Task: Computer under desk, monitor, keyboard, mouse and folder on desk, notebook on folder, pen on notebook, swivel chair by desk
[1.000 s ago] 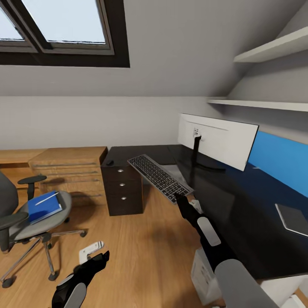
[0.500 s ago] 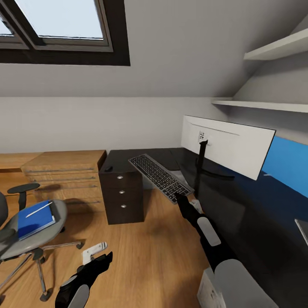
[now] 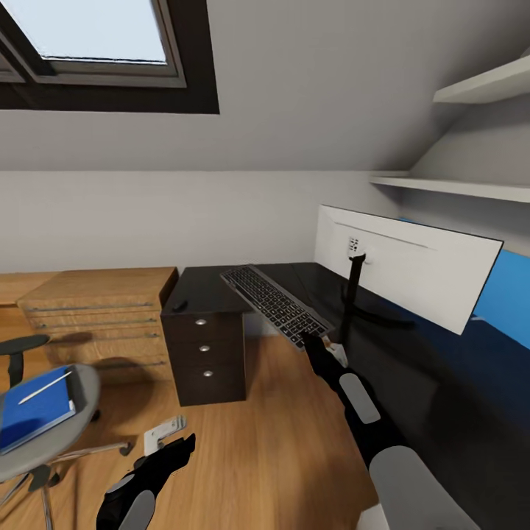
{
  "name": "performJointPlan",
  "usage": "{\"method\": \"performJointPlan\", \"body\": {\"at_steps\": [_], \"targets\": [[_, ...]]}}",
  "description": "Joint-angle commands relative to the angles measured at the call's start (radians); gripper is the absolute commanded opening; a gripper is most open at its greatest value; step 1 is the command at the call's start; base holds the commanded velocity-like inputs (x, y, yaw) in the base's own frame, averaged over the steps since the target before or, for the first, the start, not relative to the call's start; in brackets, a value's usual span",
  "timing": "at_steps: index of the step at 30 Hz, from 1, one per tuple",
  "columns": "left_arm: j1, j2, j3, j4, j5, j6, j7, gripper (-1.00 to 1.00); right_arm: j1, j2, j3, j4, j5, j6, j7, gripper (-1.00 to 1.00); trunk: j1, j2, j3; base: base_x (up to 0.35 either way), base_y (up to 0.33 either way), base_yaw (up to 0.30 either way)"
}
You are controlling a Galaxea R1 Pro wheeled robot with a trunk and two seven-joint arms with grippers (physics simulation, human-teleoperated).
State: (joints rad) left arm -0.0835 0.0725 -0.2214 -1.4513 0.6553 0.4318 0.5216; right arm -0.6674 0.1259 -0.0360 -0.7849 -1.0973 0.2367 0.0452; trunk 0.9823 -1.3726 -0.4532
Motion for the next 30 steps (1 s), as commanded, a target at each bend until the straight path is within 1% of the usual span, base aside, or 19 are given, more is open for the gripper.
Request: {"method": "performJointPlan", "body": {"at_steps": [1,11,12,16,26,30], "targets": [[-0.001,0.001,-0.003,-0.001,0.009,0.001,0.009,1.00,-0.001,0.001,-0.004,-0.001,-0.007,0.006,0.002,-1.00,-0.003,0.007,0.002,0.329,0.066,0.000],[-0.001,0.001,-0.003,-0.001,0.010,0.001,0.009,1.00,0.000,0.000,-0.004,-0.001,-0.007,0.005,0.001,-1.00,-0.003,0.007,0.002,0.329,0.130,0.000],[-0.001,0.001,-0.003,-0.001,0.010,0.001,0.009,1.00,0.000,0.000,-0.004,0.000,-0.007,-0.011,0.001,-1.00,-0.003,0.007,0.002,0.328,0.161,0.000],[-0.001,0.001,-0.003,-0.001,0.010,0.001,0.009,1.00,0.000,0.000,-0.004,0.009,-0.007,-0.014,0.001,-1.00,-0.003,0.007,0.002,0.328,0.145,0.000],[-0.001,0.001,-0.003,-0.001,0.010,0.001,0.009,1.00,0.000,0.000,-0.003,0.015,-0.007,-0.015,0.001,-1.00,-0.003,0.007,0.002,0.328,0.033,0.000],[-0.001,0.001,-0.003,-0.001,0.010,0.001,0.010,1.00,0.000,0.000,-0.003,0.039,-0.007,-0.016,0.001,-1.00,-0.003,0.007,0.002,0.328,0.007,0.000]]}}
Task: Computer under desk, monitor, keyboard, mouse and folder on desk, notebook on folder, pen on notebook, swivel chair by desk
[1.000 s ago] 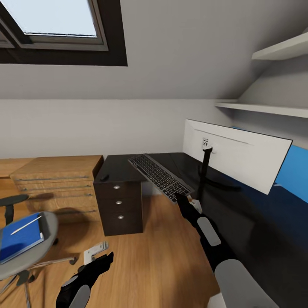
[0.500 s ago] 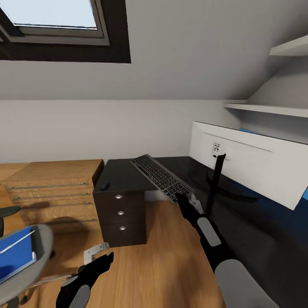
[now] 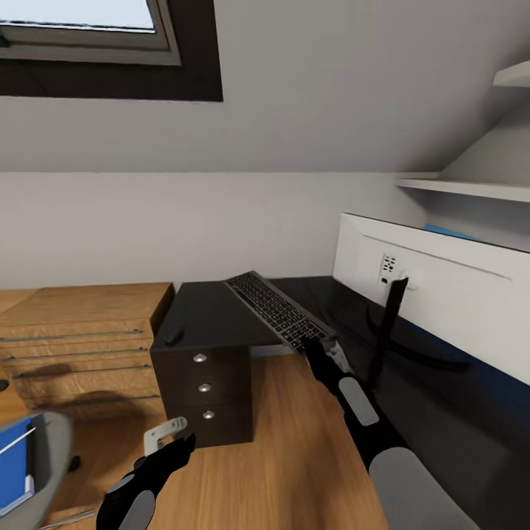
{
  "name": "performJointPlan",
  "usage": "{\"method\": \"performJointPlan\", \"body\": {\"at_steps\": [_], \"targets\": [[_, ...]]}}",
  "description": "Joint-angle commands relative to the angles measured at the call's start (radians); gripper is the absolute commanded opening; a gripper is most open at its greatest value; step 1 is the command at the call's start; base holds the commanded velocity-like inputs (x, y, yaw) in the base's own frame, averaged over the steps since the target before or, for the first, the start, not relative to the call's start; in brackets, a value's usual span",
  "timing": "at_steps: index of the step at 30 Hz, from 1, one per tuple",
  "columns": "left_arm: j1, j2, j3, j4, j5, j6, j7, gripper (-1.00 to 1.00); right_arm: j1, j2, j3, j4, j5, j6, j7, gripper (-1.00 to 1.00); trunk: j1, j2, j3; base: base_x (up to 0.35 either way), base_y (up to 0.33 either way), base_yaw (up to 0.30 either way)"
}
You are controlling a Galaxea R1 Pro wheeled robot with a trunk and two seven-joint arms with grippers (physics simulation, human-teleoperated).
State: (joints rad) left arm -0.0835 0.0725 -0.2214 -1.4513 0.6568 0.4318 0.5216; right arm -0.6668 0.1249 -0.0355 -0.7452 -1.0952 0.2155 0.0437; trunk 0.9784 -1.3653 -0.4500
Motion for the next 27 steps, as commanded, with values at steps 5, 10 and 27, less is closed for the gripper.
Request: {"method": "performJointPlan", "body": {"at_steps": [5,10,27], "targets": [[-0.001,0.001,-0.003,-0.002,0.009,0.001,0.011,1.00,-0.001,0.002,-0.006,0.027,-0.009,-0.072,-0.001,-1.00,0.001,-0.001,-0.001,0.255,0.001,0.000],[-0.001,0.001,-0.003,-0.003,0.009,0.001,0.012,1.00,-0.001,0.005,-0.001,0.092,-0.012,-0.243,-0.004,-1.00,0.001,-0.001,-0.001,0.060,0.000,0.000],[0.009,0.002,-0.009,-0.068,0.011,0.002,0.006,1.00,-0.002,0.050,0.004,0.247,-0.149,-0.488,-0.006,-1.00,0.001,-0.001,-0.001,0.028,0.025,0.000]]}}
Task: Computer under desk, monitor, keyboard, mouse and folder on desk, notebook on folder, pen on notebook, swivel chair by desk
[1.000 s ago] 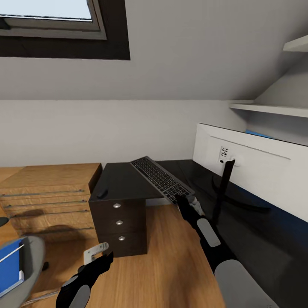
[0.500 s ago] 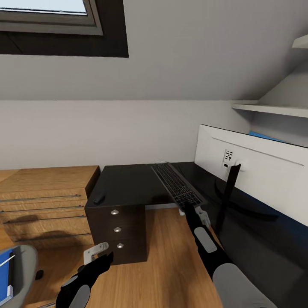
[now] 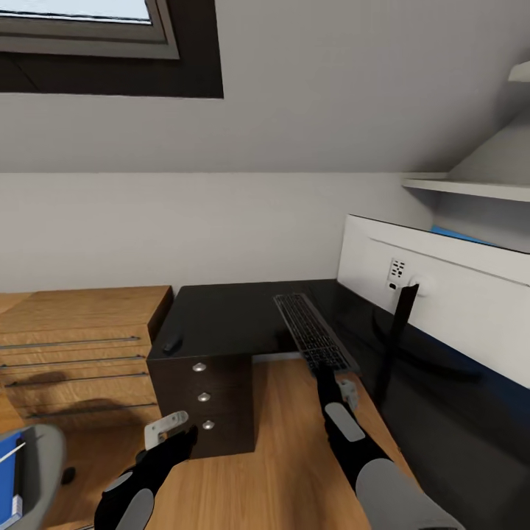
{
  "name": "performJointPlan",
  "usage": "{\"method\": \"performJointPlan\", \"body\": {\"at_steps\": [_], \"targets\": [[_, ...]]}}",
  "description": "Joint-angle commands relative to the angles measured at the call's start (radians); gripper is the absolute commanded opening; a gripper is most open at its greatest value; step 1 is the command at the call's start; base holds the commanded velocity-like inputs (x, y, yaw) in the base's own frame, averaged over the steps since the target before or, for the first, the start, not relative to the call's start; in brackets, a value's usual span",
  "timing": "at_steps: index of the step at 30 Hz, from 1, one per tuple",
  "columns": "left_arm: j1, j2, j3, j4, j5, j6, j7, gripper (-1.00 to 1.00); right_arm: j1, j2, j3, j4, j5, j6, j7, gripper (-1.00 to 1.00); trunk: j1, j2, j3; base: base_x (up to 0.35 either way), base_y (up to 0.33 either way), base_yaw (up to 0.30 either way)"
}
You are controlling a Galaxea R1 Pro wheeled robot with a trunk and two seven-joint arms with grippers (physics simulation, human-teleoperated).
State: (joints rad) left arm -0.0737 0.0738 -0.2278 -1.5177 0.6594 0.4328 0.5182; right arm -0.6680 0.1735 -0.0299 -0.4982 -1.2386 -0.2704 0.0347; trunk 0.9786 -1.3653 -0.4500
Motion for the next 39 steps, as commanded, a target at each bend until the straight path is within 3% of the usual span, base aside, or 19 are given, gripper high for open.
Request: {"method": "performJointPlan", "body": {"at_steps": [1,18,25,30,34,39], "targets": [[0.000,0.001,-0.003,-0.002,0.009,0.001,0.010,1.00,-0.001,0.001,-0.001,0.005,-0.015,-0.008,0.003,-1.00,0.000,-0.001,-0.001,0.191,0.190,0.000],[0.002,-0.001,-0.006,0.003,0.009,0.003,0.009,1.00,-0.001,0.001,0.001,0.015,-0.032,-0.013,0.017,-1.00,0.000,-0.001,-0.001,0.231,0.184,0.000],[0.002,-0.001,-0.060,0.005,0.008,0.003,0.010,1.00,-0.001,0.001,-0.001,0.013,-0.032,-0.014,0.019,-1.00,0.000,-0.001,-0.001,0.037,0.011,0.000],[0.002,-0.001,-0.071,0.002,0.008,0.003,0.012,1.00,-0.001,0.001,-0.005,0.012,-0.032,-0.015,0.022,-1.00,0.000,-0.001,-0.001,0.002,0.001,0.000],[0.002,-0.003,-0.078,0.002,0.008,0.003,0.016,1.00,-0.001,0.001,-0.003,0.014,-0.028,-0.034,0.019,-1.00,0.016,-0.029,-0.014,0.000,0.000,0.000],[0.002,-0.002,-0.083,0.002,0.008,0.003,0.018,1.00,-0.001,0.001,-0.001,0.016,-0.027,-0.119,0.015,-1.00,0.035,-0.064,-0.029,0.000,0.000,0.000]]}}
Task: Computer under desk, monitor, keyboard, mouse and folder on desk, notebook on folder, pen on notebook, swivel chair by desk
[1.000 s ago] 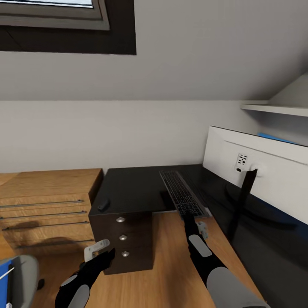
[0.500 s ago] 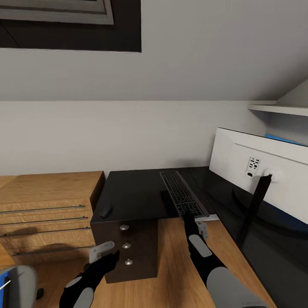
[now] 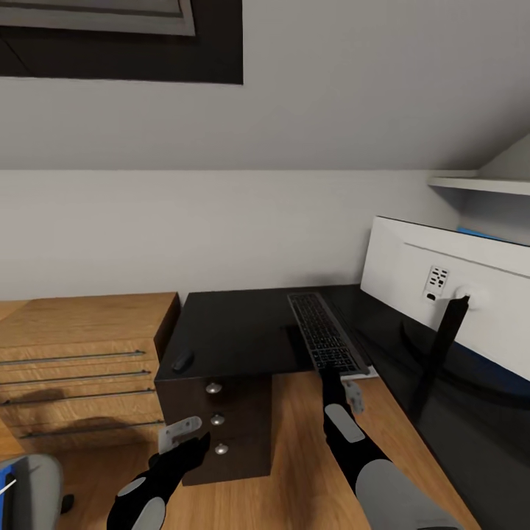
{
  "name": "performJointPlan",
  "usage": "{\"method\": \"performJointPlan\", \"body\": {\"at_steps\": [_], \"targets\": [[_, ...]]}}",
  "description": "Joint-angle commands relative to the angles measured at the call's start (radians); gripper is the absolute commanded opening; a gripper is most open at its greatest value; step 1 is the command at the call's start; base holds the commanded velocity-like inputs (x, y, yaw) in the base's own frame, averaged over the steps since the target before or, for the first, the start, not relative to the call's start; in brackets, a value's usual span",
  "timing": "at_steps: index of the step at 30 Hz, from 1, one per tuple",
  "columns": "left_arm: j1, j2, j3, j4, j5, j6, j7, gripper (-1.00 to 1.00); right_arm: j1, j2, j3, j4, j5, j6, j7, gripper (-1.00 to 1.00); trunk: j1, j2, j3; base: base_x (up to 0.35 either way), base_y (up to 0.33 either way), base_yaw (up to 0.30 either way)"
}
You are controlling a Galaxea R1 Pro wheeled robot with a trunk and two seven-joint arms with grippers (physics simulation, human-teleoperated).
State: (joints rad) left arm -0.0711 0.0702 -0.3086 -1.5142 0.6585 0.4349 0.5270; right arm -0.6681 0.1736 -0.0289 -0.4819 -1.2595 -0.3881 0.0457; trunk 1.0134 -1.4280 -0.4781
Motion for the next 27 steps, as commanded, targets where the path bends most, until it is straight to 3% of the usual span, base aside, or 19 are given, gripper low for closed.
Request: {"method": "performJointPlan", "body": {"at_steps": [1,27], "targets": [[-0.001,0.001,-0.003,-0.001,0.009,0.001,0.010,1.00,-0.001,0.001,-0.002,0.000,-0.006,-0.007,0.004,-1.00,0.004,-0.008,-0.004,0.000,0.000,0.000],[-0.001,0.002,-0.002,0.002,0.007,0.001,0.011,1.00,-0.001,0.001,-0.003,0.002,-0.004,-0.016,-0.073,-1.00,0.104,-0.190,-0.086,0.000,0.000,0.000]]}}
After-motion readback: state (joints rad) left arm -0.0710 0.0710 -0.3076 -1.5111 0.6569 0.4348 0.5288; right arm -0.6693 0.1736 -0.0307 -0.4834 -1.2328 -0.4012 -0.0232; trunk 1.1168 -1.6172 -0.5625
